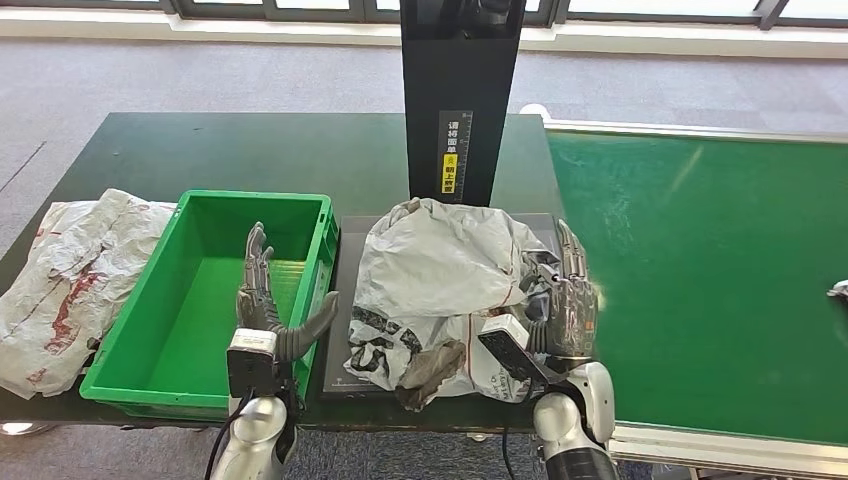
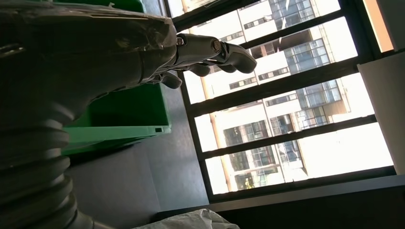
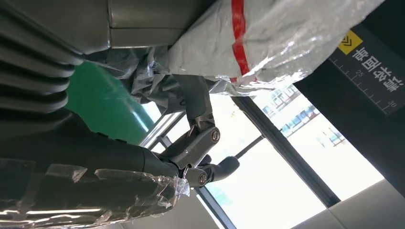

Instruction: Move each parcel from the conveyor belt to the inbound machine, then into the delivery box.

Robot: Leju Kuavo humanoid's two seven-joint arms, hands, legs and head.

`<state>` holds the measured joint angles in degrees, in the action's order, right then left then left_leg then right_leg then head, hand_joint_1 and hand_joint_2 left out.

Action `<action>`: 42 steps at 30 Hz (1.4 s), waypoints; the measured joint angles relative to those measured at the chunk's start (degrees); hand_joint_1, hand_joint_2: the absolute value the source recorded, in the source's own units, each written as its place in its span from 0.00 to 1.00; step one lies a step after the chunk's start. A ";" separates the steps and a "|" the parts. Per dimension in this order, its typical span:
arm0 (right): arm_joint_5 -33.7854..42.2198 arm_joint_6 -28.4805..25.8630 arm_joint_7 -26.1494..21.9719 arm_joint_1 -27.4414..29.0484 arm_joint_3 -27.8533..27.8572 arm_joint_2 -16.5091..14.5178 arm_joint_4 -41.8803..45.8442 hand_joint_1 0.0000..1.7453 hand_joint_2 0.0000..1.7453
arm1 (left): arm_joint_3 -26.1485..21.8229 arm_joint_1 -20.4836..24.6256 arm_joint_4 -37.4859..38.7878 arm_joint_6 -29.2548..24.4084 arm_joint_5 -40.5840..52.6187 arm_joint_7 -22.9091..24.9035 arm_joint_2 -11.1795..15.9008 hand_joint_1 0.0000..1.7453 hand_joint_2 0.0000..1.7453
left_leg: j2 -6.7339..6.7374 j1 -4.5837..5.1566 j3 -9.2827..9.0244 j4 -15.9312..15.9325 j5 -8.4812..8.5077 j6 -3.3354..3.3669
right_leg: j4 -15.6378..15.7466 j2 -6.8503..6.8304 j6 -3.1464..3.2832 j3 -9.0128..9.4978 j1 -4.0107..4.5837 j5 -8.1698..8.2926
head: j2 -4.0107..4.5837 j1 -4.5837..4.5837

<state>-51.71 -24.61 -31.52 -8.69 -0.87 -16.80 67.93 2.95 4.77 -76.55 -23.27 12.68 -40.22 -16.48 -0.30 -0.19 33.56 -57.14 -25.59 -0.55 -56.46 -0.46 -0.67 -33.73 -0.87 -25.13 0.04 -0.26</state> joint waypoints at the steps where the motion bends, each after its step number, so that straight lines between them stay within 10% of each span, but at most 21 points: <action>1: 0.01 0.00 0.01 -0.06 0.08 -0.03 -0.15 0.00 0.00 | 0.00 -0.01 -0.01 -0.01 0.01 0.00 0.00 0.00 1.00 | 0.00 0.00 0.00 0.00 0.00 0.00 | 0.00 0.00 0.00 0.00 0.00 0.00 | 0.00 0.00; 20: 3.15 -9.42 1.45 -2.04 7.00 -0.05 -5.23 0.00 0.00 | 0.00 -0.76 -0.57 -2.55 0.84 -0.02 0.02 0.00 1.00 | 0.01 0.00 0.00 0.00 0.00 0.00 | 0.00 0.00 0.00 -0.01 0.00 0.00 | 0.00 0.00; 31: -1.37 -9.60 10.28 -2.48 11.66 -0.05 -6.48 0.00 0.00 | 0.00 -0.75 -0.56 -2.63 2.07 -0.02 0.02 0.00 1.00 | 0.01 0.01 -0.01 -0.01 0.00 0.00 | 0.00 0.00 0.00 0.00 -0.01 0.00 | -0.01 0.00; 42: 4.21 -13.32 2.24 -1.87 12.28 -0.51 -4.99 0.00 0.00 | 0.08 -0.72 -0.60 -1.99 2.32 -0.02 0.00 0.00 1.00 | 0.00 0.01 -0.02 -0.02 0.00 0.00 | 0.00 0.00 0.00 -0.04 -0.01 0.00 | 0.00 0.01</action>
<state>-47.50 -37.93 -29.29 -10.56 11.40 -17.32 62.94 3.03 4.05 -77.16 -25.27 15.00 -40.24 -16.48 -0.29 -0.18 33.54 -57.16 -25.59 -0.55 -56.45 -0.46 -0.67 -33.76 -0.87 -25.13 0.04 -0.26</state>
